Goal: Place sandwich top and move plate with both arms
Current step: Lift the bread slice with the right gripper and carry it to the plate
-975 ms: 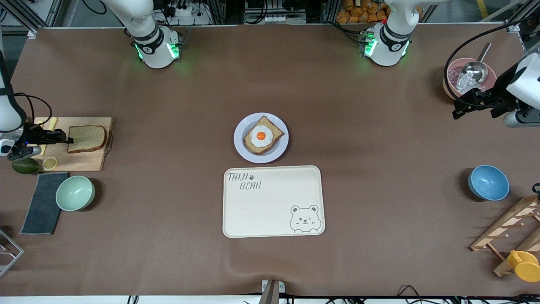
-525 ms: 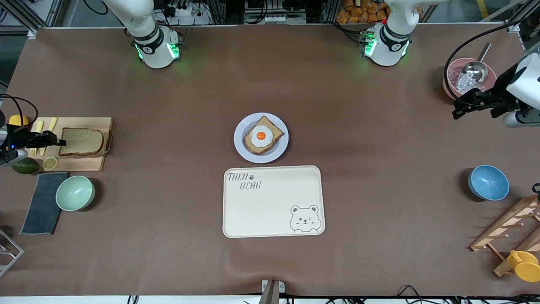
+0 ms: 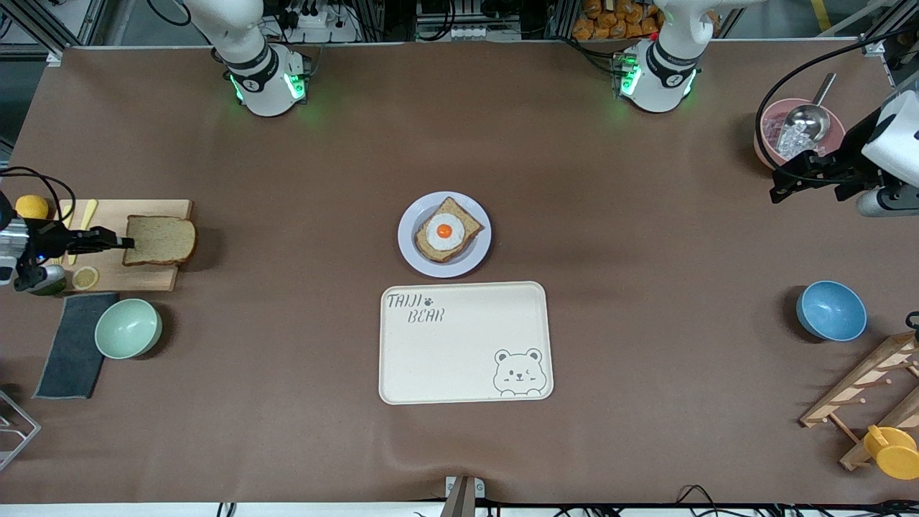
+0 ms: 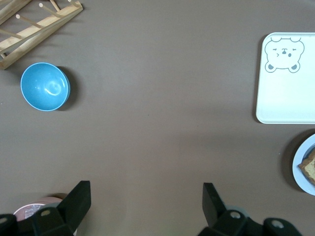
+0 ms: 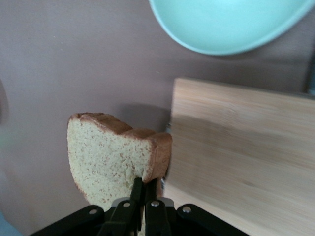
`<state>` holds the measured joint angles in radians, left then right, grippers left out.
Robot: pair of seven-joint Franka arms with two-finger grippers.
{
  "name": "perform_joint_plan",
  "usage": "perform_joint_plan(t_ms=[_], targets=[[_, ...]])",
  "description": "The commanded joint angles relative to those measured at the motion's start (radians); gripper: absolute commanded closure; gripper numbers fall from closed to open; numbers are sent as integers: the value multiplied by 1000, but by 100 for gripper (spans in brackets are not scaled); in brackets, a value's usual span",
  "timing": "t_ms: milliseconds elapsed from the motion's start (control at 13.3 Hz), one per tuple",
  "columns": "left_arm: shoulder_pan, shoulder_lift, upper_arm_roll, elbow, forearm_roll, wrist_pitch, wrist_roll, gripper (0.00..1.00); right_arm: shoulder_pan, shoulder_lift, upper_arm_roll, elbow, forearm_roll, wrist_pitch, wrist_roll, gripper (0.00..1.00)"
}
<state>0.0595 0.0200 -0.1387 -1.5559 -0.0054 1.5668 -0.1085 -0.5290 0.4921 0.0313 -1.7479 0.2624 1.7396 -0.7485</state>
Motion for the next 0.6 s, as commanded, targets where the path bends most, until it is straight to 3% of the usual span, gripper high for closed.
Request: perform_joint_plan(t_ms=[0, 525], targets=[[8, 18, -2, -10, -50, 10, -14, 0, 70, -45, -4, -12, 34, -26, 82, 100], [2, 75, -4, -16, -59, 45, -14, 0, 210, -102, -4, -151, 173, 52, 124, 100]])
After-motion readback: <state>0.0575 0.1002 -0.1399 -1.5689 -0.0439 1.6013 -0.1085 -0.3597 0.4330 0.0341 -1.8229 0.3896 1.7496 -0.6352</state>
